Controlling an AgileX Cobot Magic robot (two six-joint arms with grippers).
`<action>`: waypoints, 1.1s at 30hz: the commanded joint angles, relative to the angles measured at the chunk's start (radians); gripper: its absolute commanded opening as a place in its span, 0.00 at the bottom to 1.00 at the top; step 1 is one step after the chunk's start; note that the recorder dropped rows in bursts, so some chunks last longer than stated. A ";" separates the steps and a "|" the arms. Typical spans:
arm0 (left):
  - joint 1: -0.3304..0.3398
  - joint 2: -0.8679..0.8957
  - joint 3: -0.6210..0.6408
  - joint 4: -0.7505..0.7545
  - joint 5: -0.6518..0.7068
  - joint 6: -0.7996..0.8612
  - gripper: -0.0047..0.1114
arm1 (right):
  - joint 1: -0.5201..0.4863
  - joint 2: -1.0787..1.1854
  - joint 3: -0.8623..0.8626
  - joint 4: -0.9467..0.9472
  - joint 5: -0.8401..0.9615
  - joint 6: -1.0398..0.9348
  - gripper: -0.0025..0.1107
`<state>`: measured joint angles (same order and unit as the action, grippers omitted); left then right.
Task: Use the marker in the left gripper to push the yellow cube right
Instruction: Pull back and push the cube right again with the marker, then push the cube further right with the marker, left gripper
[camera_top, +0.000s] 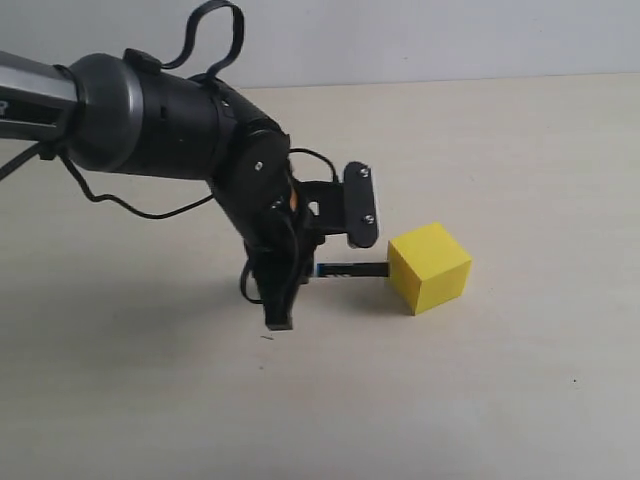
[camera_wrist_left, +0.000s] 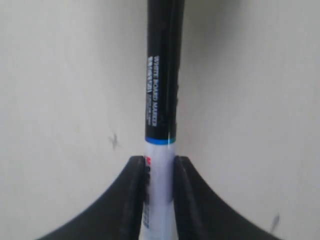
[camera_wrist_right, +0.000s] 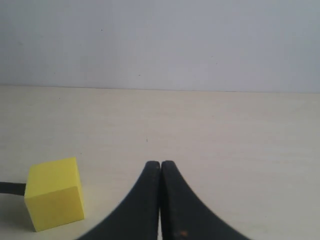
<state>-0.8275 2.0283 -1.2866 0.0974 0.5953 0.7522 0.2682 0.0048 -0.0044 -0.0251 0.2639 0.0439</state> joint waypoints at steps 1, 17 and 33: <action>-0.051 0.052 -0.079 -0.026 -0.039 -0.028 0.04 | -0.006 -0.005 0.004 0.001 -0.010 -0.005 0.02; -0.038 0.074 -0.110 -0.031 0.050 -0.032 0.04 | -0.006 -0.005 0.004 0.001 -0.010 -0.005 0.02; -0.060 0.101 -0.158 -0.025 0.085 -0.081 0.04 | -0.006 -0.005 0.004 0.001 -0.004 -0.005 0.02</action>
<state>-0.8968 2.1306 -1.4392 0.0729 0.6768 0.6921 0.2682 0.0048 -0.0044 -0.0251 0.2639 0.0439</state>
